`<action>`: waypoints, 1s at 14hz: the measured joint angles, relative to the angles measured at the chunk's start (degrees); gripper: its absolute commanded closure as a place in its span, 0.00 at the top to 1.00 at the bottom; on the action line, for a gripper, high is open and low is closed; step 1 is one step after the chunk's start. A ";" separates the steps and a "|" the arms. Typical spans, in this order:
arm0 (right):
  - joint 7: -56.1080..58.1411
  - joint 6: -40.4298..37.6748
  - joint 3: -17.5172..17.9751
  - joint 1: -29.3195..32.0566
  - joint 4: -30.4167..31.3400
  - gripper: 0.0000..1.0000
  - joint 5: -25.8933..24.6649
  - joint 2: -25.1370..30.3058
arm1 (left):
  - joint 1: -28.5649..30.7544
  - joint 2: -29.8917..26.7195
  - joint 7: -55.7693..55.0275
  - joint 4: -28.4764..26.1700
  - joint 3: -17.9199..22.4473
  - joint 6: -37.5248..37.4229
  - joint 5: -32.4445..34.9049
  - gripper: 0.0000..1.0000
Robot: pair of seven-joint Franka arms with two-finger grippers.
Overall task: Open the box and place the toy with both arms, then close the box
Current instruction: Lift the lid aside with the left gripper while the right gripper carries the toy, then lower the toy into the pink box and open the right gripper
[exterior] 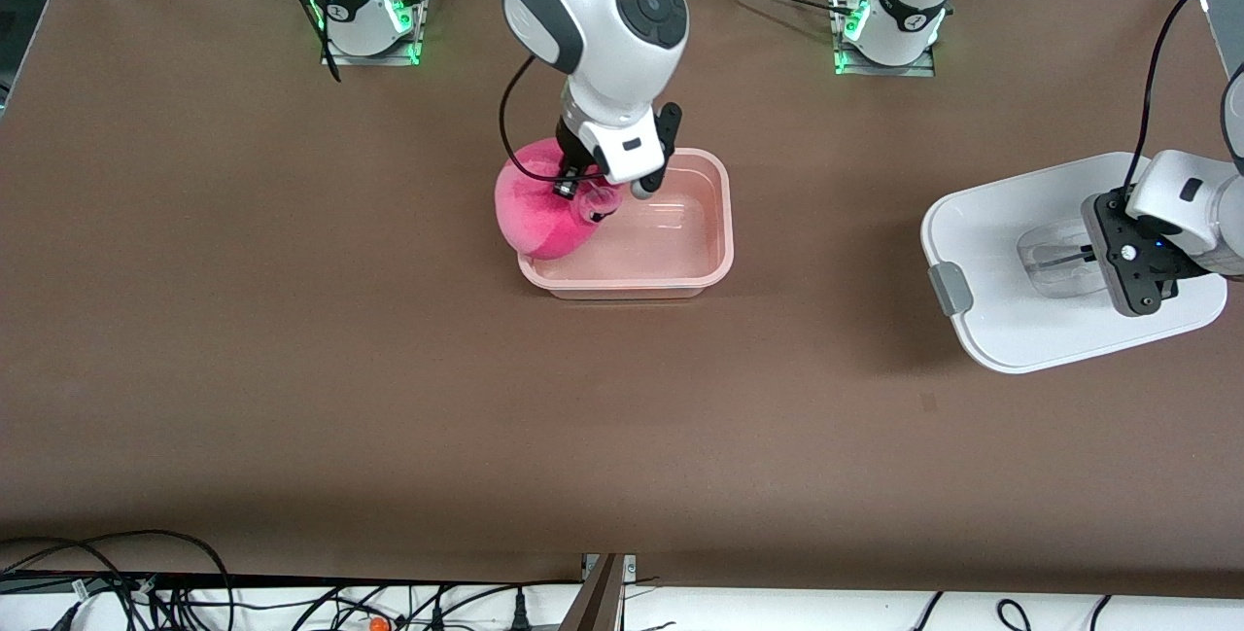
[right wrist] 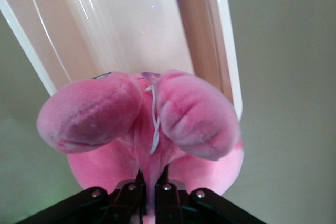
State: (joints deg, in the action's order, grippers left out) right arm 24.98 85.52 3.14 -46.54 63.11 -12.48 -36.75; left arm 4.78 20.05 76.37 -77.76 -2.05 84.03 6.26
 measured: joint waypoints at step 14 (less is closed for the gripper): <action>-0.71 7.67 0.40 -4.45 -3.11 1.00 -5.97 -13.94 | 0.31 0.02 0.42 0.01 -1.02 0.00 0.00 0.00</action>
State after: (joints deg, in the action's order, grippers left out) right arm 24.26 93.20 3.55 -50.99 60.00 -18.46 -50.69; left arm 5.09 20.06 76.79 -77.76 -3.07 84.02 6.26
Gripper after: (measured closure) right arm 0.784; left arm 0.930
